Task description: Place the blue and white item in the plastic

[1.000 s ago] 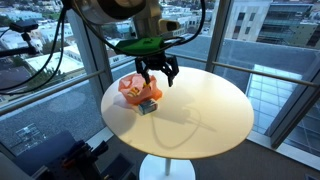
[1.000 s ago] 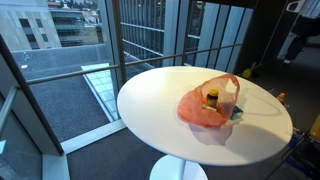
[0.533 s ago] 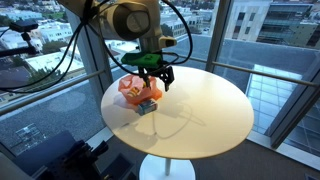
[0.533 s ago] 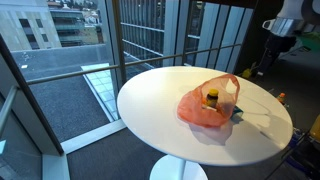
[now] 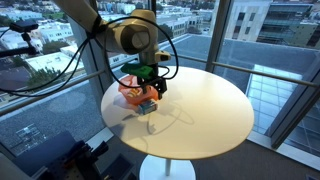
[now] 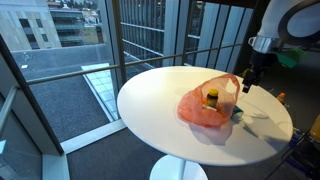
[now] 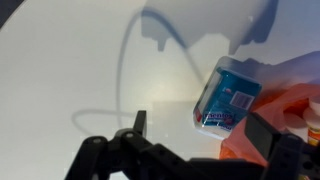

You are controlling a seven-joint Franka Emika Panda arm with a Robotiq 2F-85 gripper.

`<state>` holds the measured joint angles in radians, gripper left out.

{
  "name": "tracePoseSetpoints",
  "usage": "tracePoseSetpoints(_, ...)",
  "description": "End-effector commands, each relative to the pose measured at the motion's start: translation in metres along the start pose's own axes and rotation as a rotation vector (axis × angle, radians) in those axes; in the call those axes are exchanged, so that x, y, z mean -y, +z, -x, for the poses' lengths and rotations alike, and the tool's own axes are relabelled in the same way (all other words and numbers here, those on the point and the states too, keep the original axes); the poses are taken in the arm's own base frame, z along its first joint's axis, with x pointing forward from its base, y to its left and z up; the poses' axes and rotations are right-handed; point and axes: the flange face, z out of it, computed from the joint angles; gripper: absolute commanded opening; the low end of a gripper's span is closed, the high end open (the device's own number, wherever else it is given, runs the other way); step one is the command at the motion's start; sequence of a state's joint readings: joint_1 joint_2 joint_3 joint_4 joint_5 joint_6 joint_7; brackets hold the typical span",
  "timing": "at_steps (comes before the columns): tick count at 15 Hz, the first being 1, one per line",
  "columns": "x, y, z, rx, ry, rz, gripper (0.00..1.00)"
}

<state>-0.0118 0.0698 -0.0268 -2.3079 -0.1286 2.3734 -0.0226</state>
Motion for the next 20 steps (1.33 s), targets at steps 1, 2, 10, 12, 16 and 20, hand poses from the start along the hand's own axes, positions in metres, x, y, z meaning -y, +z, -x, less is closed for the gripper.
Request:
tracePoseSetpoints(1,0.009,0.016,-0.015,0.020,0.052,-0.023,1.00)
tracePoseSetpoints(2,0.011,0.020,-0.017,0.030,0.058,-0.032,1.00)
tracePoseSetpoints(10,0.030,0.041,-0.035,0.055,0.066,-0.057,1.00)
tracePoseSetpoints(12,0.035,0.045,-0.039,0.059,0.062,-0.056,1.00)
tracePoseSetpoints(16,0.045,0.052,-0.047,0.065,0.052,-0.054,1.00)
tracePoseSetpoints(20,0.052,0.061,-0.052,0.075,0.039,-0.056,1.00)
